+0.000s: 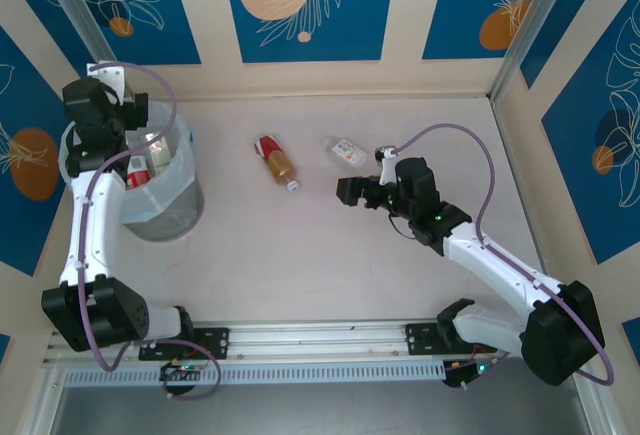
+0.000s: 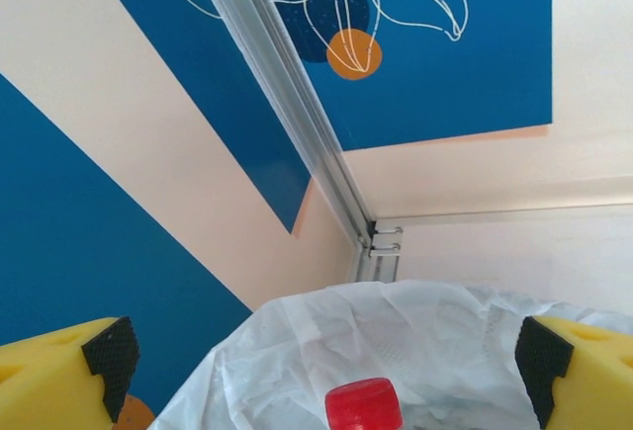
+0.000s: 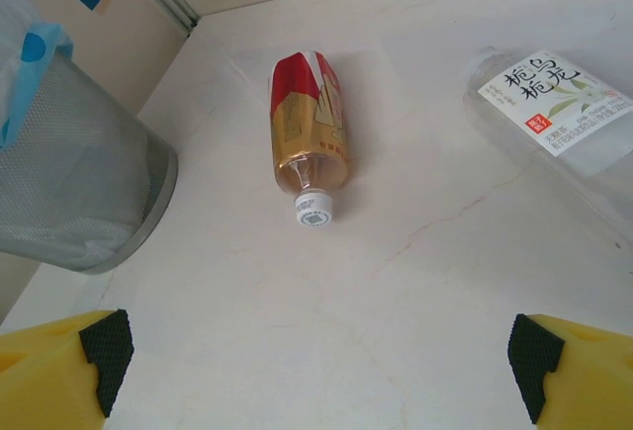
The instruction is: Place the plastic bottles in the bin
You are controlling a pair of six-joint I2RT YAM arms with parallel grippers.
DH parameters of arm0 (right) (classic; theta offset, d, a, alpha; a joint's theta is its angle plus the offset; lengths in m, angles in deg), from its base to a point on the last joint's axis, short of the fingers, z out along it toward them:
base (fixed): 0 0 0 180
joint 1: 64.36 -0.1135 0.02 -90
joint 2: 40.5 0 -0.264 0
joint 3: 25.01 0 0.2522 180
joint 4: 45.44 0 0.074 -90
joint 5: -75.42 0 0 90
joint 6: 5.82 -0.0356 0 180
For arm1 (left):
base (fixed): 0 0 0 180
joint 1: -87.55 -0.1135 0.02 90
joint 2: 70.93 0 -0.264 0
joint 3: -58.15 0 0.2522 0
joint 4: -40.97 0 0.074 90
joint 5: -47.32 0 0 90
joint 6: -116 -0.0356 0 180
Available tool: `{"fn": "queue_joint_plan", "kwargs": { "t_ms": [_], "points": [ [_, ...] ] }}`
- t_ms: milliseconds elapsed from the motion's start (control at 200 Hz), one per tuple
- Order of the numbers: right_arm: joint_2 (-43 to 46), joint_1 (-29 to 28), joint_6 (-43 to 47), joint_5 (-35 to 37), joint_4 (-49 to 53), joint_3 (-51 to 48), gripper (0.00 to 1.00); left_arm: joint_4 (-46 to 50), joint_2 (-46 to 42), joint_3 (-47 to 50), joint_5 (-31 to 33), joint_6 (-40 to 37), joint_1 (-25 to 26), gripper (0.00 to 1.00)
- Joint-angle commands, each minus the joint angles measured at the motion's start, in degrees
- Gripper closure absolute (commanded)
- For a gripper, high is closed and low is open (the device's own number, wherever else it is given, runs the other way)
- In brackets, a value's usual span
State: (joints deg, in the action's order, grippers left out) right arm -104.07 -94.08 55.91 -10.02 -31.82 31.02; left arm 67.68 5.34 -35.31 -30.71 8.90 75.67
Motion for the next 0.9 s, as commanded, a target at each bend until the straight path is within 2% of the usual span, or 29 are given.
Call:
{"fn": "queue_joint_plan", "kwargs": {
  "t_ms": [0, 320, 460, 580, 770, 895],
  "points": [
    [1.16, 0.36, 0.44, 0.15, 0.50, -0.77, 0.00, 3.55, 0.25, -5.92, -2.61, 5.96, -0.41, 0.01],
    [0.73, 0.44, -0.76, 1.63, 0.92, -0.69, 0.01, 12.93, 2.39, -13.77, -8.29, 21.49, 1.11, 0.01],
    [0.14, 0.59, -1.85, 3.33, 1.50, -0.30, 0.01, 15.50, 1.41, -12.98, -4.76, 27.25, 3.30, 0.01],
    [-0.73, 0.97, -2.88, 4.39, 2.70, 0.41, 0.00, 14.82, -1.12, -10.31, -5.81, 30.23, 4.93, 0.01],
    [-1.71, 1.68, -4.54, 4.77, 2.83, 0.74, 0.00, 17.92, -3.79, -9.77, -0.95, 30.46, 11.95, 0.01],
    [-2.76, 2.09, -5.40, 3.98, 1.99, 0.93, 0.01, 19.56, -4.45, -9.30, 3.05, 30.71, 19.18, 0.01]
  ]
}}
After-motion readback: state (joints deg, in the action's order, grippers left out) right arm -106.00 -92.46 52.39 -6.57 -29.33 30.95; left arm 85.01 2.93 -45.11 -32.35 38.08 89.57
